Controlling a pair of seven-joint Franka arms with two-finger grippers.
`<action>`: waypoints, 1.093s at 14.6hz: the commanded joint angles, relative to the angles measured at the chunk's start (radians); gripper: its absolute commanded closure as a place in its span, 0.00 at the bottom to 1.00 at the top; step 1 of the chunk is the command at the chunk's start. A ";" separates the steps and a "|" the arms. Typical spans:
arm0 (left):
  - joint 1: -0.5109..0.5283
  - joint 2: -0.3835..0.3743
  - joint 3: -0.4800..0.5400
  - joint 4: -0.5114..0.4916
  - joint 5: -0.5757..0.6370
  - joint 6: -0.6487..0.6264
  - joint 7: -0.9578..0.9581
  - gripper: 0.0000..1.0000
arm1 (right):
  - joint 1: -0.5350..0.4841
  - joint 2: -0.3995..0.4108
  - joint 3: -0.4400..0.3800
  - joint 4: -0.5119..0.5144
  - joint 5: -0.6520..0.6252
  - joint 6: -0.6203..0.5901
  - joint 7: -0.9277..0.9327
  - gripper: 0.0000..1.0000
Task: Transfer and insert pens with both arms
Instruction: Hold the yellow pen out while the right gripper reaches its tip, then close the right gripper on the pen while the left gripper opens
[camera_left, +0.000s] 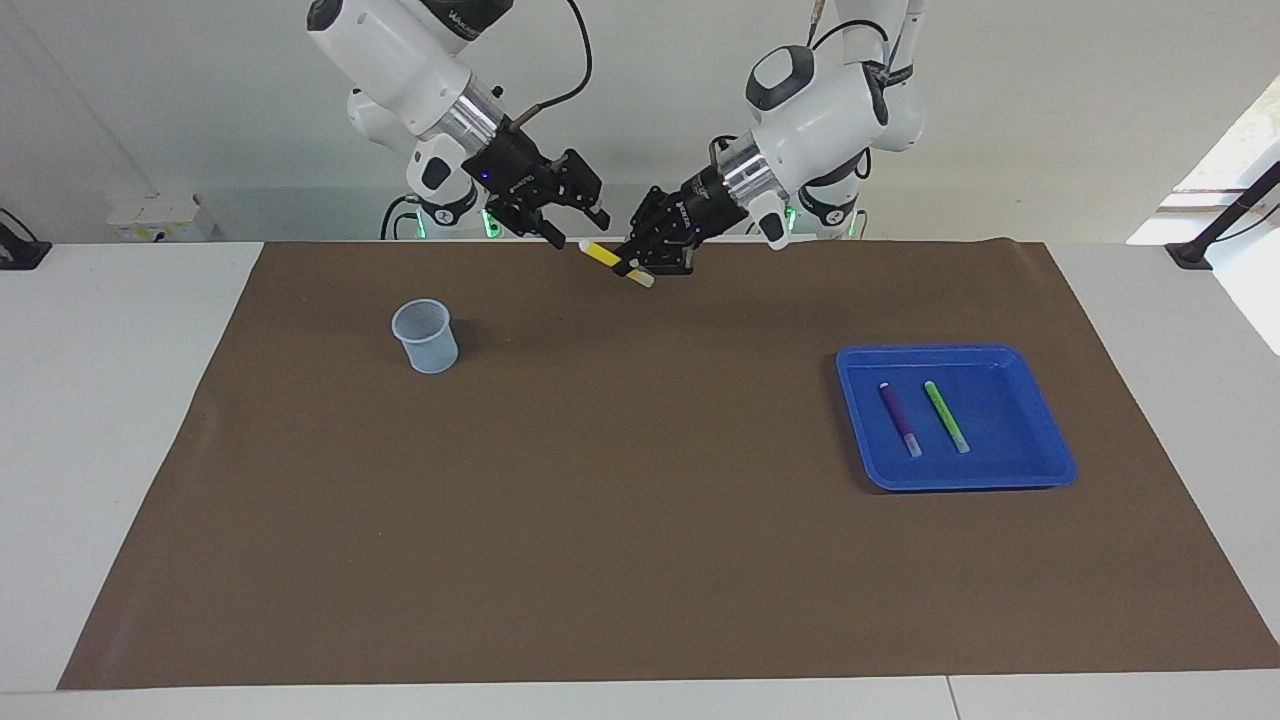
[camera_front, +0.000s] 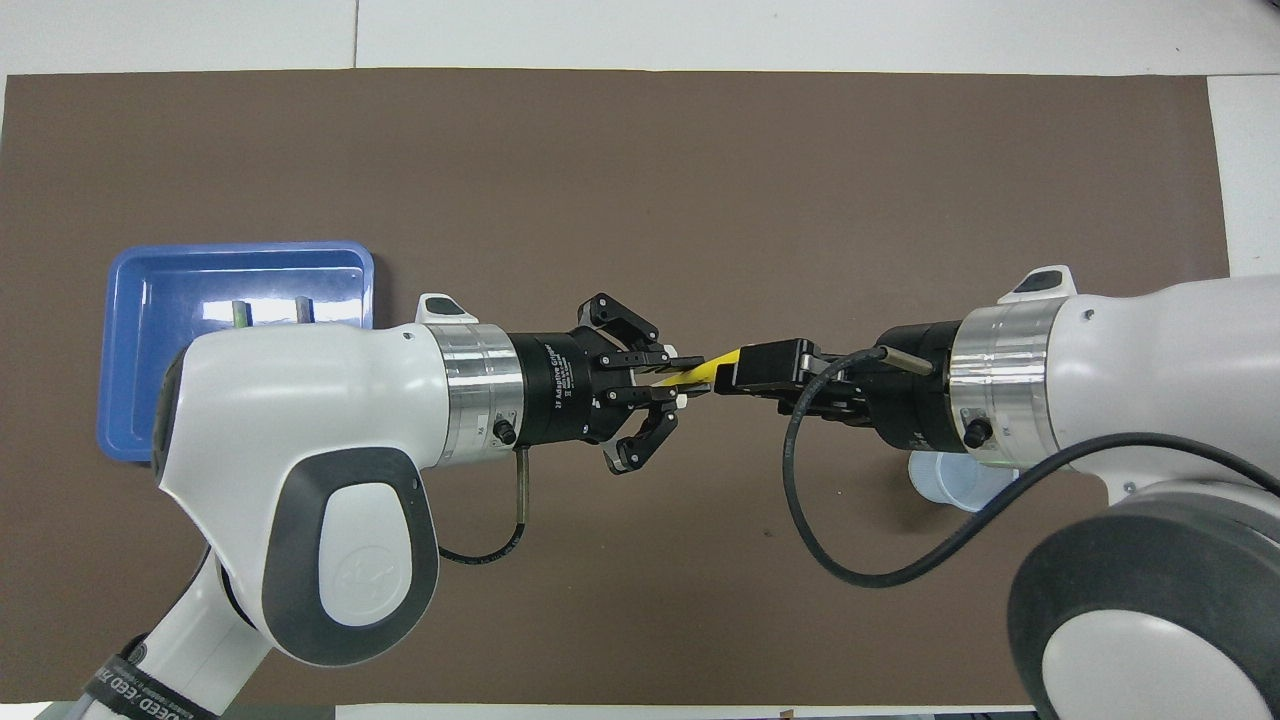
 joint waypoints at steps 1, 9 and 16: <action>-0.004 -0.033 0.003 -0.038 -0.018 0.017 -0.007 1.00 | -0.001 -0.014 0.003 -0.020 0.012 0.029 -0.012 0.36; -0.004 -0.033 0.003 -0.038 -0.018 0.017 -0.005 1.00 | 0.002 0.005 0.005 -0.018 0.012 0.119 -0.015 0.53; -0.004 -0.033 0.001 -0.038 -0.018 0.020 -0.005 1.00 | 0.002 0.005 0.020 -0.020 0.012 0.117 -0.009 0.66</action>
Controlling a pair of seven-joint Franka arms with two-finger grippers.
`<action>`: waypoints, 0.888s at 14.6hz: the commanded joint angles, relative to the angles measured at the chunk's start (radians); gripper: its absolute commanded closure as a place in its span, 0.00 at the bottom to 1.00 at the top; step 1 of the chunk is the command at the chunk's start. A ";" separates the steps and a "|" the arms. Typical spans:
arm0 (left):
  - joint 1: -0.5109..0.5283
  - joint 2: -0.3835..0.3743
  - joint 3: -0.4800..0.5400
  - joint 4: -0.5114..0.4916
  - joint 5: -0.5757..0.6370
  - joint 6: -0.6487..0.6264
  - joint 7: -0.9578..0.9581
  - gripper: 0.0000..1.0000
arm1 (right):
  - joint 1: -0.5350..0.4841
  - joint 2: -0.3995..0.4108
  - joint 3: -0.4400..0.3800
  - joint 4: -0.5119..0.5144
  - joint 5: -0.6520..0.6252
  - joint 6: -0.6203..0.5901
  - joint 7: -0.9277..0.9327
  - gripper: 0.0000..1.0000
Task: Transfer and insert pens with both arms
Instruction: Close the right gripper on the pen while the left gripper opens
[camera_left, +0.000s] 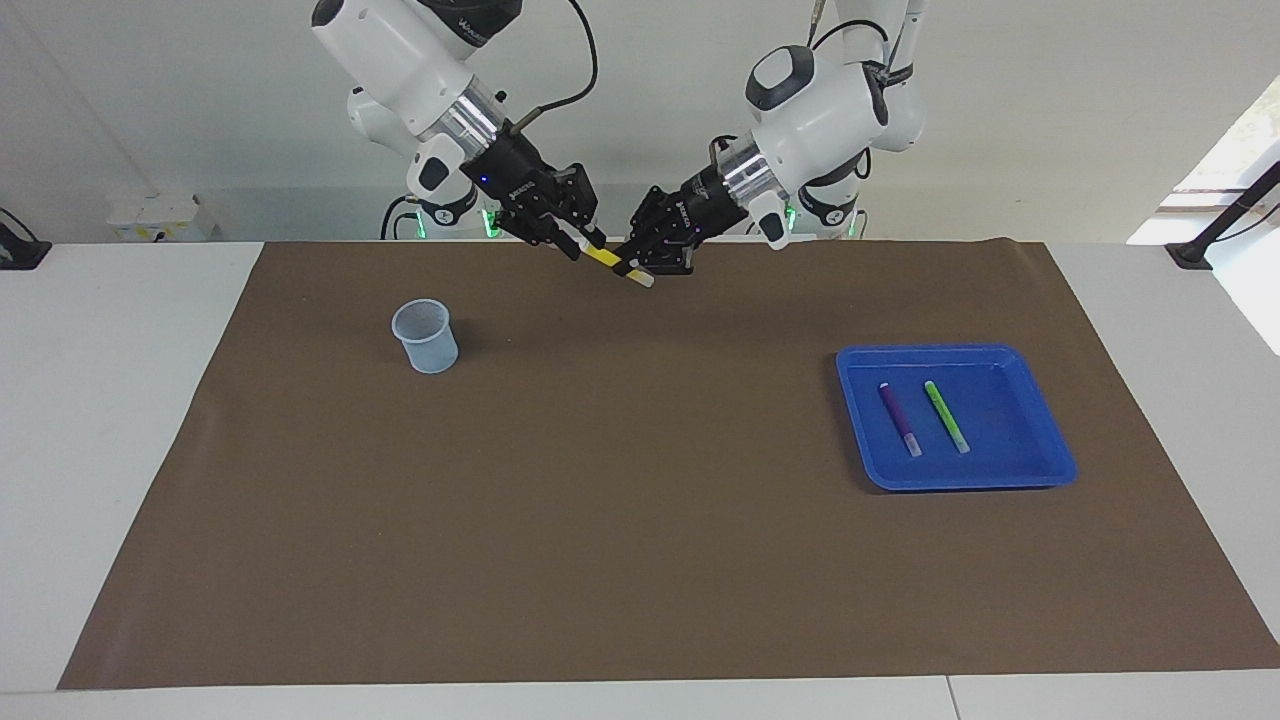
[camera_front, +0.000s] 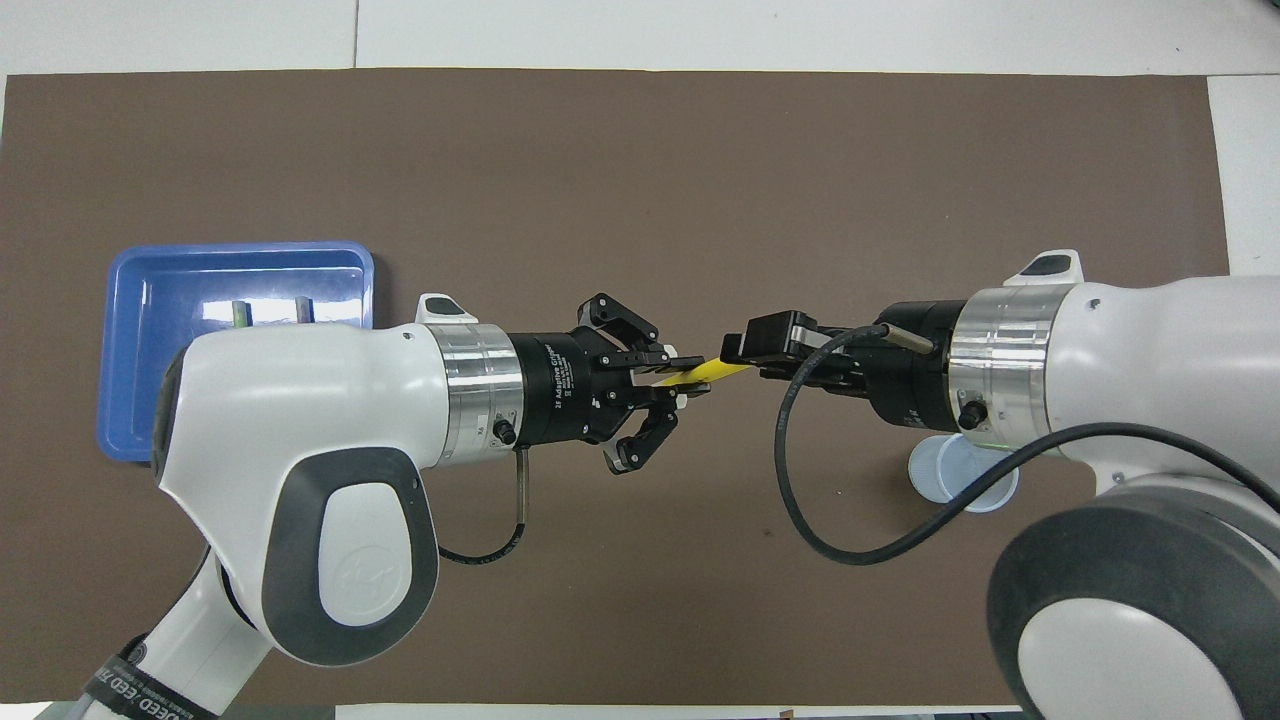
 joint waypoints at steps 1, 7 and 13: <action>-0.004 -0.033 0.003 -0.038 -0.018 0.020 -0.005 1.00 | -0.001 -0.007 0.006 -0.016 0.012 0.020 -0.008 0.71; -0.006 -0.033 0.001 -0.038 -0.022 0.022 -0.005 1.00 | -0.001 -0.006 0.006 -0.014 0.012 0.028 -0.008 0.73; -0.006 -0.033 0.003 -0.038 -0.022 0.023 -0.005 1.00 | -0.003 -0.006 0.006 -0.014 0.012 0.042 -0.008 0.69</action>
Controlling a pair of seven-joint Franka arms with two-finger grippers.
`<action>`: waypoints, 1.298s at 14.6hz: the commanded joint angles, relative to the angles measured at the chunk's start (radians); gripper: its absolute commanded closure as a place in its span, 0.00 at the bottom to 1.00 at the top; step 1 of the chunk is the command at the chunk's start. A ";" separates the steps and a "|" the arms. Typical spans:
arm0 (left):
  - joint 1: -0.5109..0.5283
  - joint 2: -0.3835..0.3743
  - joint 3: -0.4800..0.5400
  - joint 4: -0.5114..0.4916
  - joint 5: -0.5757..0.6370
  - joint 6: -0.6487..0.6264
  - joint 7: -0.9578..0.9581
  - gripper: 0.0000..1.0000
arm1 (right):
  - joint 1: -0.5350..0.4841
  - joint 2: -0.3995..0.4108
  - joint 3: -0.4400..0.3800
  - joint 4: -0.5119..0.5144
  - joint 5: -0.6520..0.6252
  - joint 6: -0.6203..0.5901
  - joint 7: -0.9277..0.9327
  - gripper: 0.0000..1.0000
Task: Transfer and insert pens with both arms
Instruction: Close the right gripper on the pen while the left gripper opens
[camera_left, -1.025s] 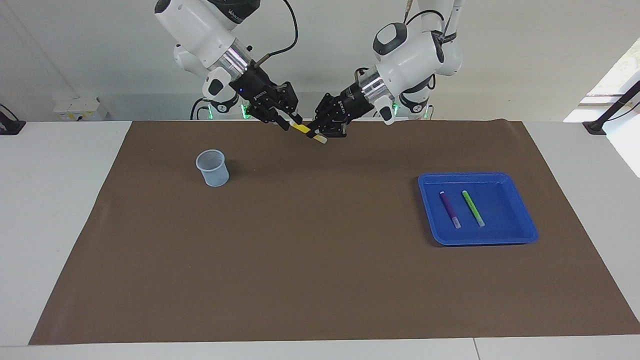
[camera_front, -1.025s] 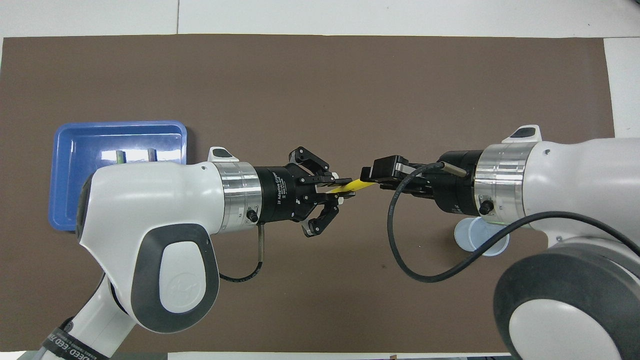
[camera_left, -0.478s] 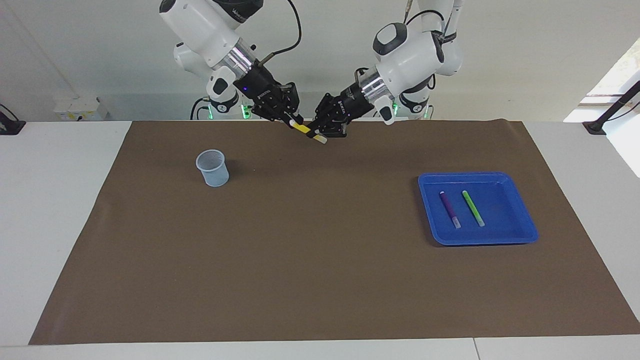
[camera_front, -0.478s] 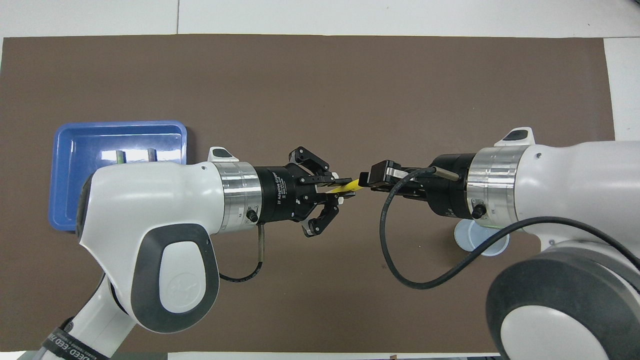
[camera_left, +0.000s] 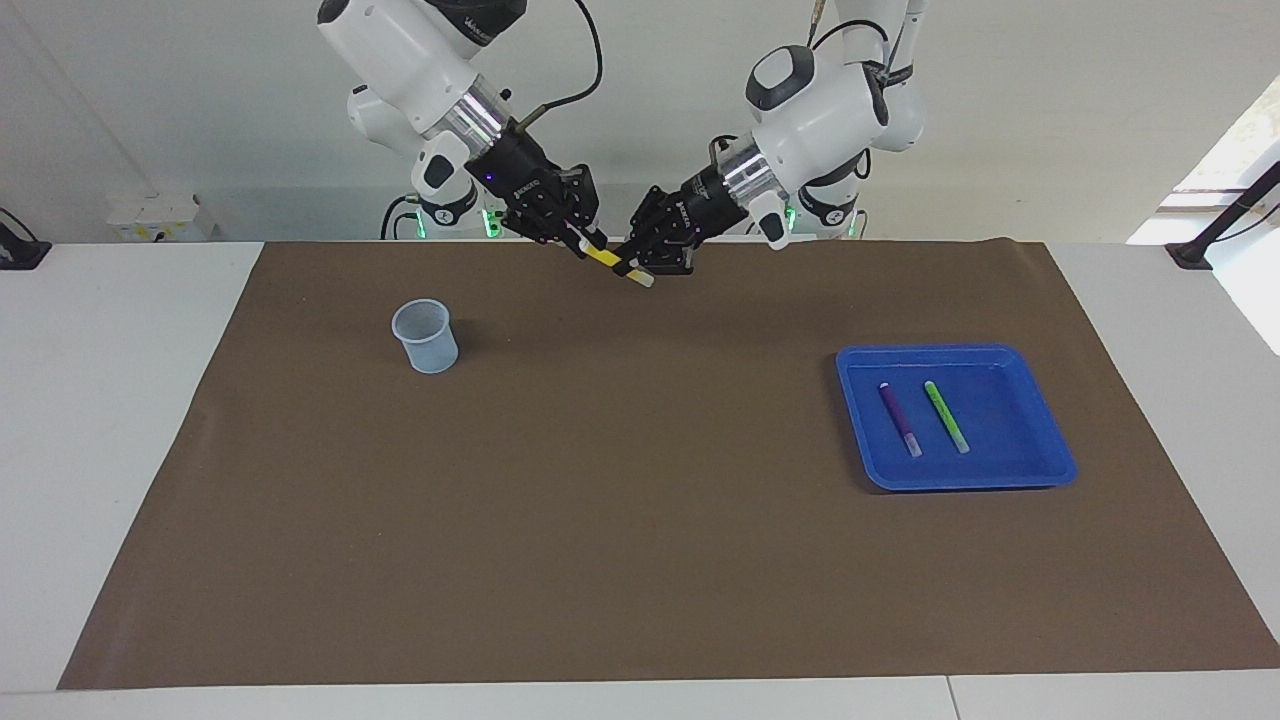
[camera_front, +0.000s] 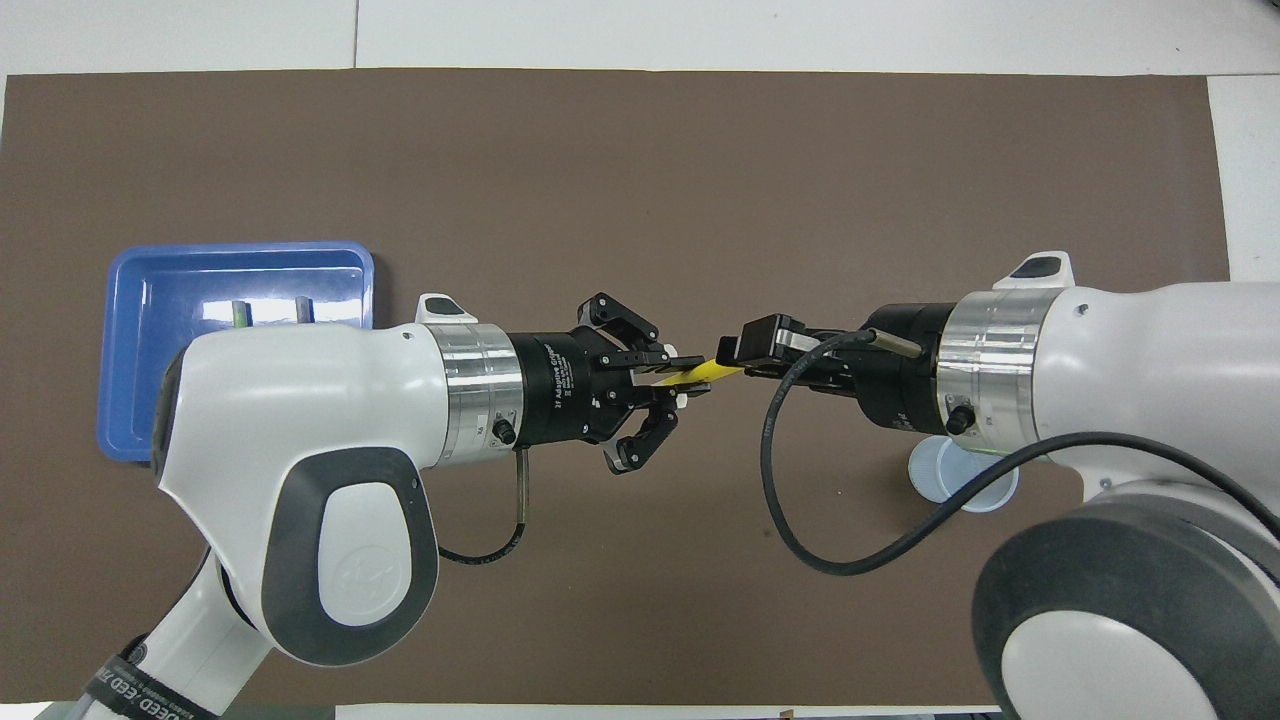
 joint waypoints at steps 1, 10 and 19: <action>-0.006 -0.033 0.003 -0.038 -0.019 0.022 -0.005 1.00 | -0.003 -0.006 0.003 -0.014 0.012 0.022 -0.008 0.69; -0.007 -0.033 0.001 -0.038 -0.021 0.024 -0.005 1.00 | -0.004 -0.006 0.003 -0.014 0.012 0.020 -0.008 1.00; -0.001 -0.053 0.004 -0.031 -0.012 0.024 -0.008 0.00 | -0.033 0.004 0.000 0.029 -0.226 -0.130 -0.069 1.00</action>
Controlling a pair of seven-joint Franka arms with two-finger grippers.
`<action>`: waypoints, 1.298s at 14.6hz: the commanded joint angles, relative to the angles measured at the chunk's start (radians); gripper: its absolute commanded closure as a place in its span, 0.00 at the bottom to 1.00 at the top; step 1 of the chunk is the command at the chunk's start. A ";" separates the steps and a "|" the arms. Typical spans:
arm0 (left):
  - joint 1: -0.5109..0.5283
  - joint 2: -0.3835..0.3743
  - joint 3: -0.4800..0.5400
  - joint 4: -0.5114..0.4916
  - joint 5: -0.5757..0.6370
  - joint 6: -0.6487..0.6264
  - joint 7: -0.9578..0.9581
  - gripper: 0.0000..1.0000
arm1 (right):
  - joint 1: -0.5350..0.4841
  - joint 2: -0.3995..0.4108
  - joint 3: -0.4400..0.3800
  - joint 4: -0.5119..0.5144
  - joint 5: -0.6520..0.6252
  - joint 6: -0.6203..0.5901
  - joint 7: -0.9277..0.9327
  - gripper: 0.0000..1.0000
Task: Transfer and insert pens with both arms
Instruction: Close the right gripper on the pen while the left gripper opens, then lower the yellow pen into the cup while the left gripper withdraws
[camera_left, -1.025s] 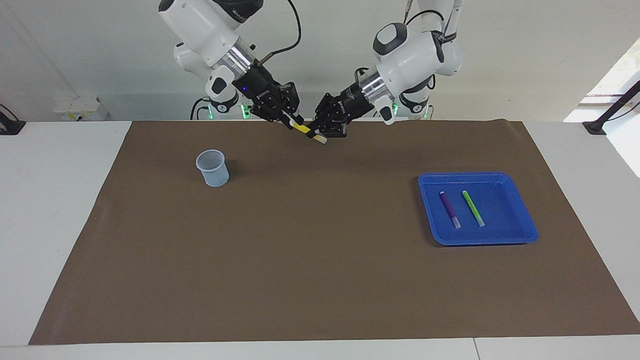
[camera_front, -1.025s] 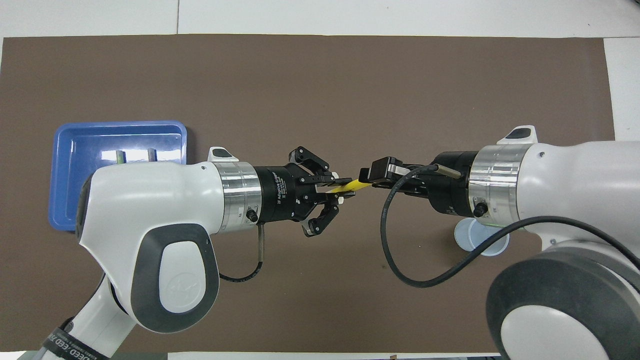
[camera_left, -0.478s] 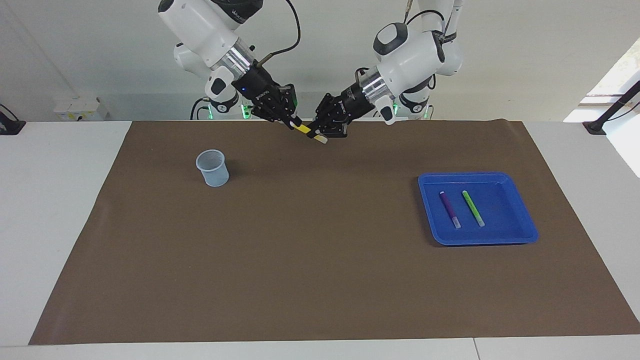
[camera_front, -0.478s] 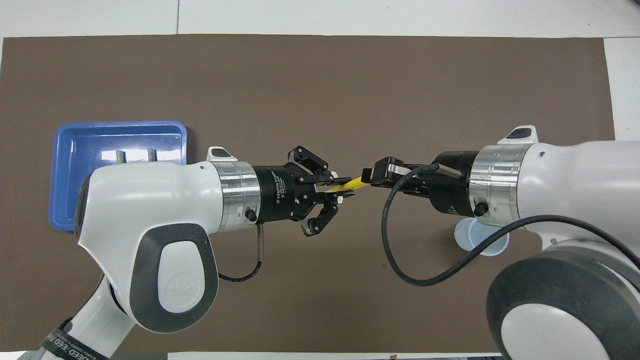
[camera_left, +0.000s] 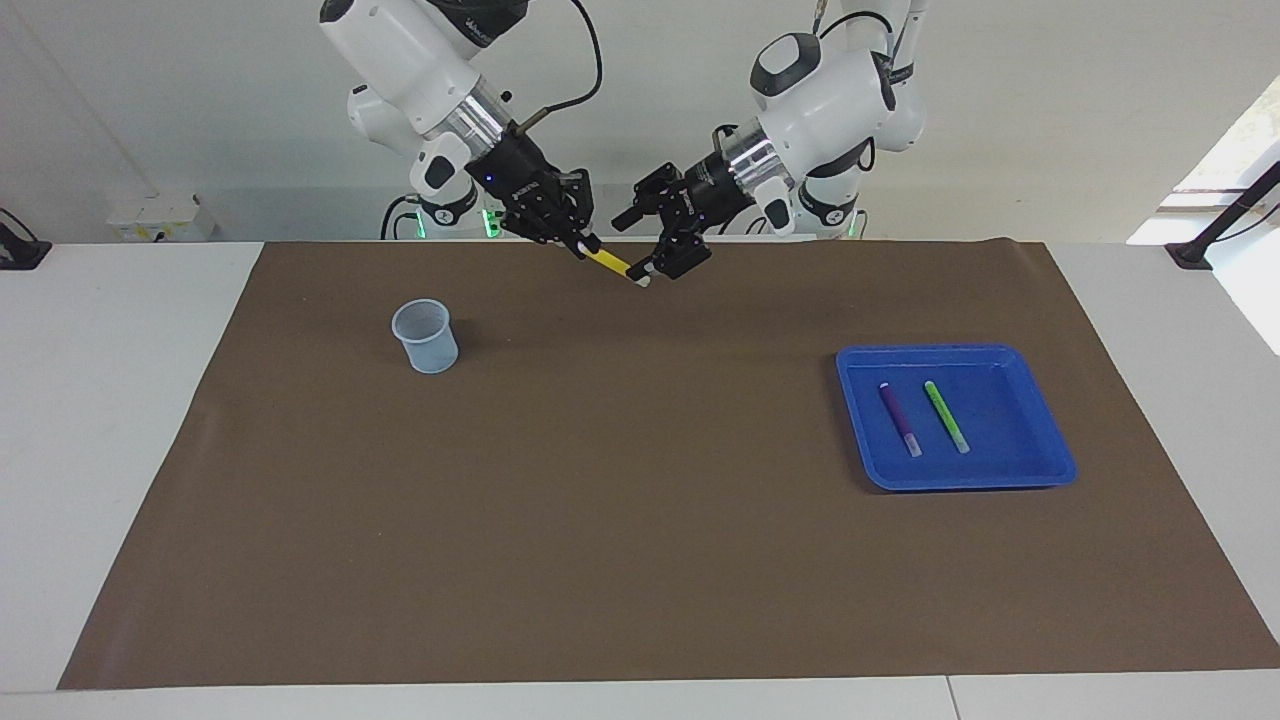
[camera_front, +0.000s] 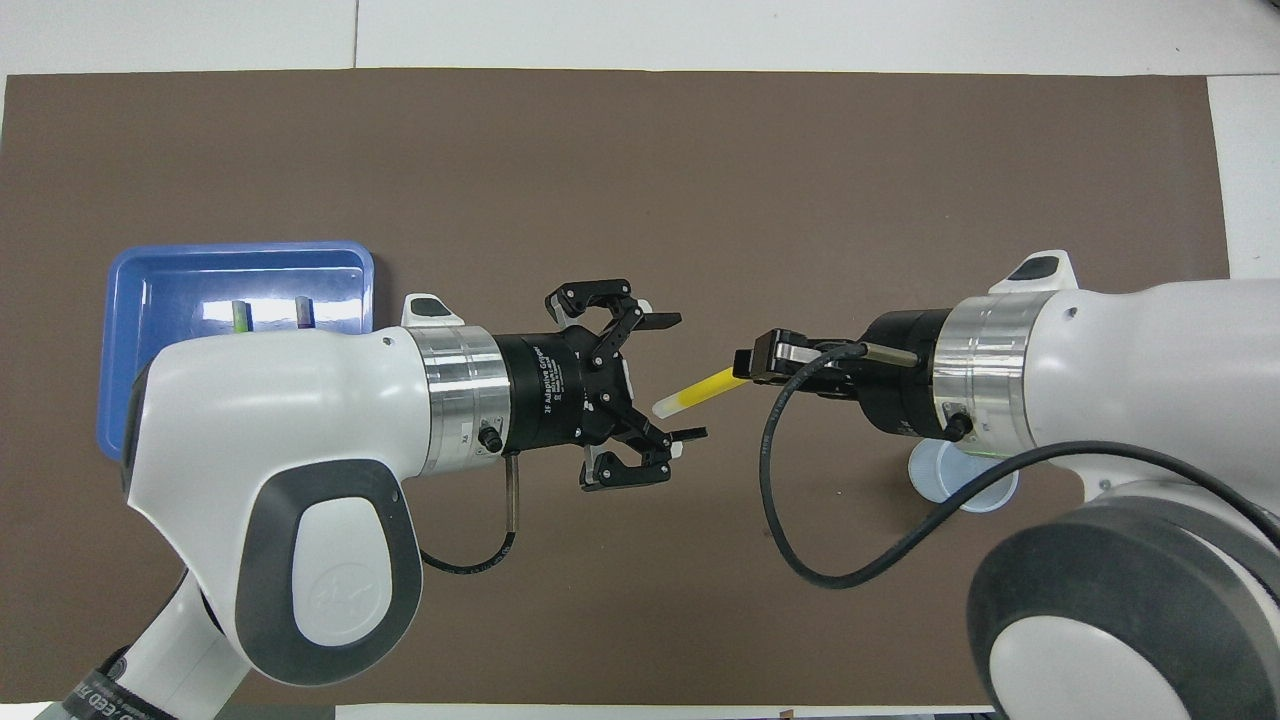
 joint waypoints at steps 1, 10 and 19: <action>0.000 -0.026 0.004 -0.031 -0.008 0.016 -0.002 0.00 | -0.044 0.000 0.003 0.013 -0.164 -0.081 -0.080 1.00; 0.167 -0.054 0.004 -0.078 0.354 -0.261 0.364 0.00 | -0.170 0.030 0.003 -0.026 -0.546 -0.234 -0.439 1.00; 0.462 -0.060 0.012 -0.068 0.703 -0.435 0.958 0.00 | -0.251 -0.023 0.003 -0.205 -0.563 -0.184 -0.564 1.00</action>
